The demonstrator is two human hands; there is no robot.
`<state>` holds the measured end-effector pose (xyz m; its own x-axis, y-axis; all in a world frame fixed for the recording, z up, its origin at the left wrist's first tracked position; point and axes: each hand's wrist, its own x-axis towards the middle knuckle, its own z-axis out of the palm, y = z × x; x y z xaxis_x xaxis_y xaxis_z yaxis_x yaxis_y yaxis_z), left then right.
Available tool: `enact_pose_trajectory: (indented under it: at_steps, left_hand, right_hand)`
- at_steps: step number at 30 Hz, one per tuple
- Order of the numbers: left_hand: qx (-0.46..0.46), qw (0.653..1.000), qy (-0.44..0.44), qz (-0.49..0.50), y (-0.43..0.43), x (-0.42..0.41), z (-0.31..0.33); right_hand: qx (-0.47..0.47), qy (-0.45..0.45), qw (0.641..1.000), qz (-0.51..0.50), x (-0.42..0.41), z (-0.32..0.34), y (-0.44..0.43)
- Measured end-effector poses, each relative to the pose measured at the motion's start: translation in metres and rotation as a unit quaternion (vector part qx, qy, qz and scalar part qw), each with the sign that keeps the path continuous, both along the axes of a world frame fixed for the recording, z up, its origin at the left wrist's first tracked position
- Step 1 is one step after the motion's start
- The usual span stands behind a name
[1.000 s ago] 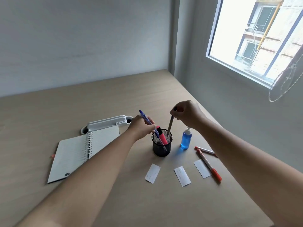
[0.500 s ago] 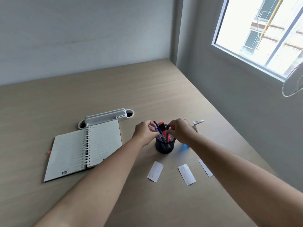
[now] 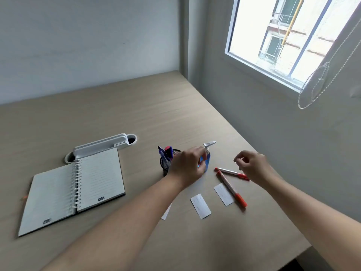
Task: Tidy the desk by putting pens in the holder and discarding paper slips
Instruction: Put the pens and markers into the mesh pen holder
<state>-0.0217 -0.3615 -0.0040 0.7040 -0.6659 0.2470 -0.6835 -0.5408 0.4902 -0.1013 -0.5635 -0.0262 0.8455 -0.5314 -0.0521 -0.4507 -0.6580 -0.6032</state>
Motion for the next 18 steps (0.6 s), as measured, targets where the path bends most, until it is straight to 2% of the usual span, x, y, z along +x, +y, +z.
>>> enact_pose_trajectory:
  at_steps: [4,8,13,18]
  left_hand:
    - [0.113,0.99,0.045,-0.069,-0.041,-0.019,-0.03]
    - [0.216,0.968,0.051,-0.117,-0.077,-0.024,-0.065]
    - [0.317,0.928,0.005,-0.196,-0.112,-0.03,-0.092]
    - [0.332,0.911,-0.041,-0.242,-0.126,-0.033,-0.102]
  right_hand:
    - [0.005,0.068,0.997,-0.034,-0.015,-0.033,-0.045]
    - [0.0,0.137,0.991,-0.014,-0.024,-0.07,-0.061]
    - [-0.024,0.122,0.992,0.003,-0.024,-0.103,-0.059]
    - [-0.074,0.106,0.992,-0.005,-0.019,-0.112,-0.061]
